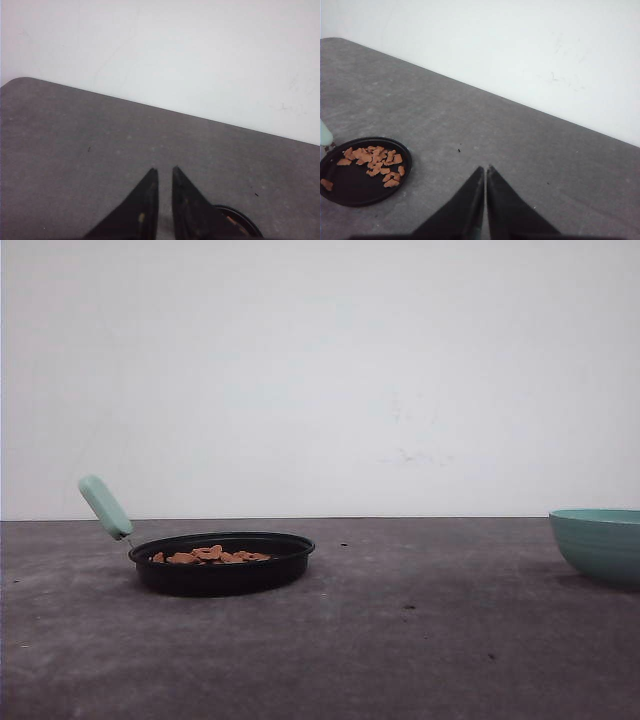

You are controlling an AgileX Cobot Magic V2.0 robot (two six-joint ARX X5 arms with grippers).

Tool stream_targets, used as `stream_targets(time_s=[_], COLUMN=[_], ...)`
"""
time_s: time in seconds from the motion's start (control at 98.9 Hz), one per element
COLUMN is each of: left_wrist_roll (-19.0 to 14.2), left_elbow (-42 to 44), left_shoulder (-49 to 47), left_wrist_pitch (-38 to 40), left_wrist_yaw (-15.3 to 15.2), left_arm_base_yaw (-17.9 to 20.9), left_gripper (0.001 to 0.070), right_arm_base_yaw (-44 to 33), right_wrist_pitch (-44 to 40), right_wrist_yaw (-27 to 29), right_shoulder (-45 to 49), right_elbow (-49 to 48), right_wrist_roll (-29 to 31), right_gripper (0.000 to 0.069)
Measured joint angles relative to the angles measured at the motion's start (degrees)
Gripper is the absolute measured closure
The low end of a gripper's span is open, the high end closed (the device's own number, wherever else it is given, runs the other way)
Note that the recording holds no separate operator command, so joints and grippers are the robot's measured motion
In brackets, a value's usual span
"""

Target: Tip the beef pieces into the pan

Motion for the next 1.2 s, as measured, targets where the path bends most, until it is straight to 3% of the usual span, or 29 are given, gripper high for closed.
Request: stream_targets(time_s=[0.485,0.698,0.86,0.991,1.072,1.203], left_wrist_roll=[0.0,0.0,0.0,0.0,0.0,0.0], left_elbow=[0.0,0.0,0.0,0.0,0.0,0.0], left_shoulder=[-0.1,-0.1,-0.1,-0.1,-0.1,-0.1], left_wrist_pitch=[0.0,0.0,0.0,0.0,0.0,0.0], left_wrist_yaw=[0.0,0.0,0.0,0.0,0.0,0.0], left_arm_base_yaw=[0.0,0.0,0.0,0.0,0.0,0.0], left_gripper=[0.0685,0.0685,0.0685,0.0685,0.0685,0.0685], right_arm_base_yaw=[-0.2,-6.8,-17.2,-23.3,-24.7,-26.0], right_wrist_pitch=[-0.1,-6.2,7.0,20.3,21.9,22.2], right_wrist_yaw=[0.0,1.8,-4.7,-9.4,-12.4,-12.5], right_shoulder=[-0.5,-9.1,-17.3,-24.1,-27.7,-32.1], right_elbow=[0.0,-1.0,-12.3,-26.3,-31.8,-38.1], right_wrist_roll=[0.0,-0.9,-0.7,3.1,6.1,8.8], right_gripper=[0.0687,0.0687,0.0687,0.0687,0.0687,0.0687])
